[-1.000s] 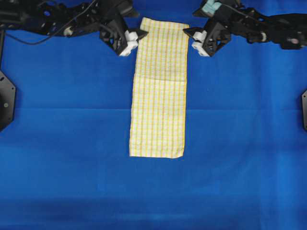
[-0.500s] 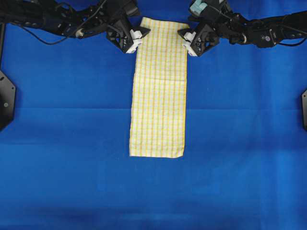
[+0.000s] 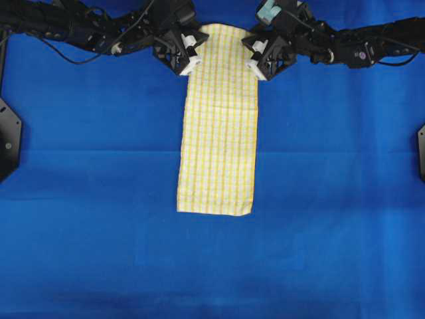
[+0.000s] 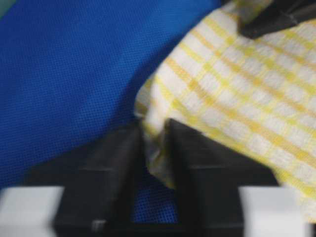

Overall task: Fold the yellow towel.
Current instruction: 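Pinch the strip's top corners with both grippers, then lift the top end and fold it down toward the bottom end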

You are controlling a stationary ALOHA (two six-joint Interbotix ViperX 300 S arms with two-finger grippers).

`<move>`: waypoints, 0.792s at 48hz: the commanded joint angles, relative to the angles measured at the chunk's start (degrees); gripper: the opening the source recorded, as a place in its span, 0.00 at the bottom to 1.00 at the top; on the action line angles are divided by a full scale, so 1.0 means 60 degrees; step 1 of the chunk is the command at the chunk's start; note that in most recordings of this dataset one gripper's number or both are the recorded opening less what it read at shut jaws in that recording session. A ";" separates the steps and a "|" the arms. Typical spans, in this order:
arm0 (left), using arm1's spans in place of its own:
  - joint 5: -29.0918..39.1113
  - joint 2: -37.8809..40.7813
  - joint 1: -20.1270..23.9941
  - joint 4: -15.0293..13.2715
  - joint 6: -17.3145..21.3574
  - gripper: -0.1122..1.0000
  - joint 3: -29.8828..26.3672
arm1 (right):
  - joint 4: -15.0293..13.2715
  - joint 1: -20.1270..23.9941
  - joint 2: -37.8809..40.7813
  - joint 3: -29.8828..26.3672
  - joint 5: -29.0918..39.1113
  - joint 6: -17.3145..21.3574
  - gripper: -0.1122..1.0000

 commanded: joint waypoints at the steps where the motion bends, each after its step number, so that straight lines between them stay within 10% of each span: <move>1: 0.0029 -0.0117 0.0044 -0.0029 0.0015 0.17 0.0015 | 0.0000 -0.0044 -0.0088 -0.0103 -0.0029 -0.0044 0.27; 38: 0.0073 -0.0923 0.0029 -0.0029 -0.0073 0.14 0.0059 | -0.0410 -0.0396 -0.0557 -0.0469 -0.0146 -0.0205 0.17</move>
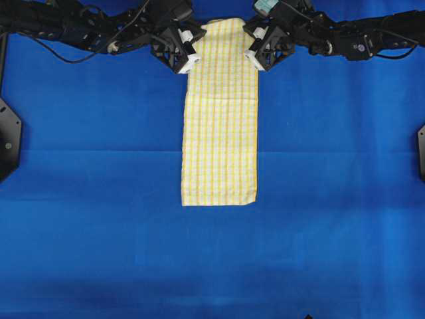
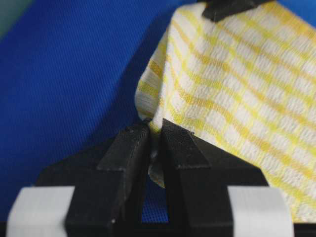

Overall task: Fold the yellow towel.
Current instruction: 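Lift the top end and fold it down toward the bottom end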

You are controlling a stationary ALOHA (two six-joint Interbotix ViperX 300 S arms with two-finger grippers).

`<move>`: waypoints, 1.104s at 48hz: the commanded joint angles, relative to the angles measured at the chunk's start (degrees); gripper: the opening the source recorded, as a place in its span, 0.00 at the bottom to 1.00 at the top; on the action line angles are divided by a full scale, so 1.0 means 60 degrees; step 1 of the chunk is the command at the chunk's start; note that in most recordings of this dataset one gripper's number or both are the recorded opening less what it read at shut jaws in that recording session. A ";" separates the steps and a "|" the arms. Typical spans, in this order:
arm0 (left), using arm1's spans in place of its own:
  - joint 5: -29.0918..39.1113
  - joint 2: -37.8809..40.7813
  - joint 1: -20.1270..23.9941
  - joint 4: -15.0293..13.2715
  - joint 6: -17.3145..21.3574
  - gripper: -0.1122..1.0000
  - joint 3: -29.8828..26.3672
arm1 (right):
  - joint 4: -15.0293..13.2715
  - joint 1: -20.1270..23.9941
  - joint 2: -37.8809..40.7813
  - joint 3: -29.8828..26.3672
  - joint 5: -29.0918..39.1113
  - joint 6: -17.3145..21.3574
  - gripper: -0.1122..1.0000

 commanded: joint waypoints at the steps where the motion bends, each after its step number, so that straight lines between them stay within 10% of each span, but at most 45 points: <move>1: -0.0029 -0.0469 0.0044 -0.0015 0.0015 0.14 -0.0073 | -0.0088 -0.0059 -0.0498 -0.0161 -0.0029 0.0000 0.17; 35: 0.0044 -0.2827 -0.1714 -0.0015 -0.0703 0.14 0.1611 | -0.0044 0.1465 -0.2666 0.1318 0.0498 0.0234 0.17; 53: 0.0029 -0.3208 -0.3486 -0.0015 -0.1538 0.14 0.2227 | 0.1172 0.3633 -0.3428 0.2080 0.0513 0.0264 0.17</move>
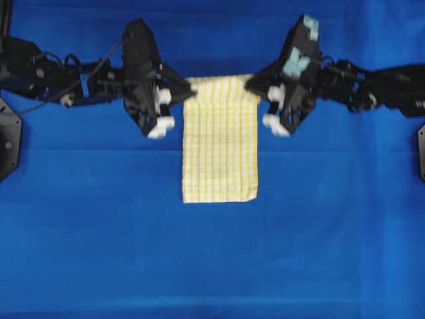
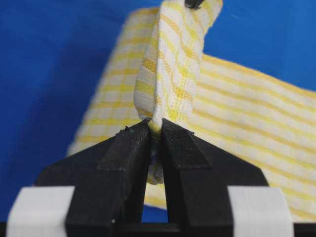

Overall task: Fold the yellow towel.
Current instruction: 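Lift the top end and fold it down toward the bottom end, then open both grippers and release the folded towel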

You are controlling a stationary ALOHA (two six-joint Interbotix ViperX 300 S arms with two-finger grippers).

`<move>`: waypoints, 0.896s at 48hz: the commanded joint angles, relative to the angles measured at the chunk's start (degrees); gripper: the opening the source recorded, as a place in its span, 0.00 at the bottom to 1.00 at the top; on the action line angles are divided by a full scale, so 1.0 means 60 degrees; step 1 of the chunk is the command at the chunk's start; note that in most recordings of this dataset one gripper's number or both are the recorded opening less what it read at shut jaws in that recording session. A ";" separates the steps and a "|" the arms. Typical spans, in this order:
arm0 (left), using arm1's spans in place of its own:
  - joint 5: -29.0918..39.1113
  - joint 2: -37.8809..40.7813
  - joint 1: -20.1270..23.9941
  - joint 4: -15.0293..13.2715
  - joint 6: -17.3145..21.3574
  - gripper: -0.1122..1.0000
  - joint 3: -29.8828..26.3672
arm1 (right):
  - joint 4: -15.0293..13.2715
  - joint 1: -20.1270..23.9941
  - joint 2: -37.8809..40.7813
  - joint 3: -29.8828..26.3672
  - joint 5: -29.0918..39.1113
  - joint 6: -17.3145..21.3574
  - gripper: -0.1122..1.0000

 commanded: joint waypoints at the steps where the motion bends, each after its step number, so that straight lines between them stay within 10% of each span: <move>1: -0.0073 -0.0220 -0.0454 0.0000 -0.0103 0.14 -0.0044 | 0.0278 0.0513 -0.0264 0.0029 -0.0029 0.0000 0.17; 25: -0.0630 -0.0059 -0.2622 -0.0088 -0.0718 0.14 -0.0015 | 0.0806 0.2153 -0.0220 0.0103 -0.0029 0.0000 0.17; 43: -0.1245 0.0835 -0.2900 -0.0088 -0.0806 0.14 0.0249 | 0.0894 0.2520 0.0498 -0.0044 -0.0103 0.0000 0.17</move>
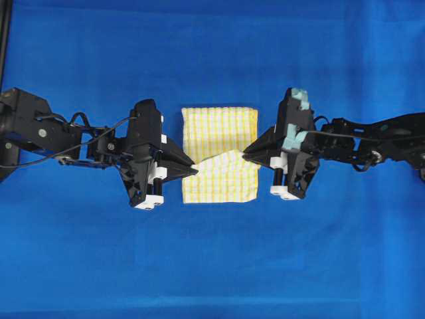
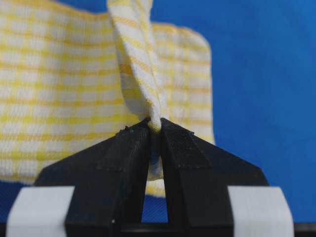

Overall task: Fold the yellow towel.
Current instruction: 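Open both grippers and release the folded towel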

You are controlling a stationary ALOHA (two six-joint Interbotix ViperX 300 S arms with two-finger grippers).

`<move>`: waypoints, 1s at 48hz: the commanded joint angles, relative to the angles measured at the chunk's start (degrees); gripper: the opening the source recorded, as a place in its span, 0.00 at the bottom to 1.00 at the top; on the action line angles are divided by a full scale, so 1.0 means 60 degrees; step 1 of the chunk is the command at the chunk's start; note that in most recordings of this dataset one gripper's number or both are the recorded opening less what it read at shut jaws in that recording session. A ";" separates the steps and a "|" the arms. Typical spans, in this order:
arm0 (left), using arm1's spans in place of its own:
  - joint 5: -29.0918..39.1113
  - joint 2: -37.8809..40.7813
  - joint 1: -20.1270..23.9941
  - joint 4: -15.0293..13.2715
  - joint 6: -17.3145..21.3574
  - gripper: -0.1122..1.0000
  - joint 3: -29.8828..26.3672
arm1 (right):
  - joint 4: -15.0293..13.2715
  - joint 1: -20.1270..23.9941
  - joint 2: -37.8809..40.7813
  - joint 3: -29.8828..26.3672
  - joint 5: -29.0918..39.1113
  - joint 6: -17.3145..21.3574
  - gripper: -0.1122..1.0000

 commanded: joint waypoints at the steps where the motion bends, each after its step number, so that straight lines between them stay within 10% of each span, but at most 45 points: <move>1: -0.0381 0.0117 -0.0088 0.0015 0.0015 0.14 0.0029 | 0.0073 0.0044 0.0103 -0.0176 -0.0088 0.0000 0.17; 35: -0.0557 0.0425 0.0000 0.0015 0.0015 0.16 0.0059 | 0.0073 0.0293 0.0337 -0.0264 -0.0146 0.0000 0.26; 48: 0.0527 -0.1025 -0.0029 0.0073 0.0161 0.76 0.0029 | -0.0059 0.0278 -0.0571 -0.0117 -0.0117 -0.0234 0.82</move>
